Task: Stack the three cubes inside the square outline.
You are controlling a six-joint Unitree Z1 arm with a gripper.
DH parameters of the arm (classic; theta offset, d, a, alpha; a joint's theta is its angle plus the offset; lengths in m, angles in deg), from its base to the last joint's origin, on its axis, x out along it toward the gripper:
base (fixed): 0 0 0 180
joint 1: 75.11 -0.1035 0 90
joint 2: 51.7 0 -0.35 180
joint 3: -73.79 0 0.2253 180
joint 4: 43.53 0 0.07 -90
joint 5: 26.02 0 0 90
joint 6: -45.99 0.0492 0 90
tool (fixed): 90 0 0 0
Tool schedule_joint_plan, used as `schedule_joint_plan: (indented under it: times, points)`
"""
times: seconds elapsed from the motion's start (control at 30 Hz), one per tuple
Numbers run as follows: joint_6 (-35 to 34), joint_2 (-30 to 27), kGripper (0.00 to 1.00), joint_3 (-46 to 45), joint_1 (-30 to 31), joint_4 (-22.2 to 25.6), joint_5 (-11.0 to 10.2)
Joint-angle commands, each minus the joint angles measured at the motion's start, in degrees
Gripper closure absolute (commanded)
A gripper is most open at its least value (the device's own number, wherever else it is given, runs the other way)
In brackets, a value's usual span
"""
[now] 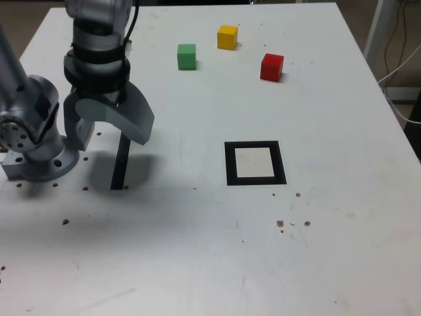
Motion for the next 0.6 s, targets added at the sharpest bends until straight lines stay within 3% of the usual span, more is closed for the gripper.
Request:
schedule_joint_plan:
  times: [0.0,0.57]
  points:
    - [-0.18,-0.75,0.01,0.11,-0.06,0.21,0.14]
    - [-0.42,-0.06,0.01,0.85,-0.06,-0.75,-0.32]
